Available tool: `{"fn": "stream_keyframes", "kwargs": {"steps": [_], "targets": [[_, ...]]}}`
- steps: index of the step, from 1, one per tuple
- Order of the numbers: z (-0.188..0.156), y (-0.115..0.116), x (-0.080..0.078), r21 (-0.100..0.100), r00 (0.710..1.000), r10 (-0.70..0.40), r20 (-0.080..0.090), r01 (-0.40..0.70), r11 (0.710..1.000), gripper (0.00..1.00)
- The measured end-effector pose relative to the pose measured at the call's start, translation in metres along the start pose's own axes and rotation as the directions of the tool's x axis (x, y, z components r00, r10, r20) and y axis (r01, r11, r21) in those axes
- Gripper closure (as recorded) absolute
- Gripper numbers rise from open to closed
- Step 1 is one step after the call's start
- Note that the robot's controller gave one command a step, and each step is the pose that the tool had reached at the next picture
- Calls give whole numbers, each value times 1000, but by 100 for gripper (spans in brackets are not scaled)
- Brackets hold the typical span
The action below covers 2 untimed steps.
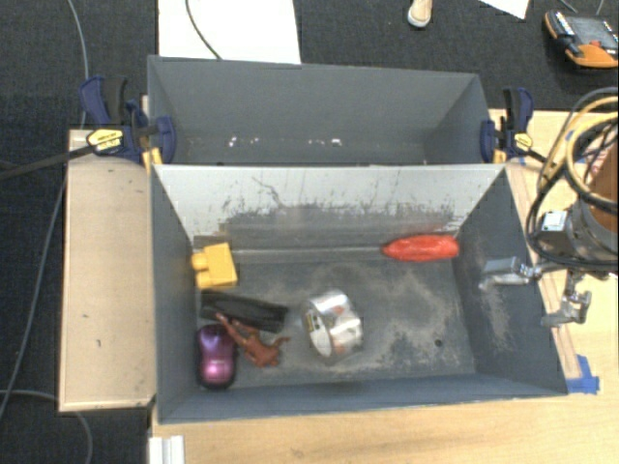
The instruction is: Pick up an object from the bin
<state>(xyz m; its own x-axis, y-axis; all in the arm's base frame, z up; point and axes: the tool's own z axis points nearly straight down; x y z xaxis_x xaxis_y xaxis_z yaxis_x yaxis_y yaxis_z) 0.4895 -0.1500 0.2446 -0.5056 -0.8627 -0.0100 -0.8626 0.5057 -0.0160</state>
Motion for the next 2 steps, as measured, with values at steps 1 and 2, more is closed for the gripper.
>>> {"fn": "stream_keyframes", "kwargs": {"steps": [1,2], "targets": [[69,35,-31,-17,994,-112,3,112,994,0],[49,30,-24,-16,994,-108,4,108,994,0]]}}
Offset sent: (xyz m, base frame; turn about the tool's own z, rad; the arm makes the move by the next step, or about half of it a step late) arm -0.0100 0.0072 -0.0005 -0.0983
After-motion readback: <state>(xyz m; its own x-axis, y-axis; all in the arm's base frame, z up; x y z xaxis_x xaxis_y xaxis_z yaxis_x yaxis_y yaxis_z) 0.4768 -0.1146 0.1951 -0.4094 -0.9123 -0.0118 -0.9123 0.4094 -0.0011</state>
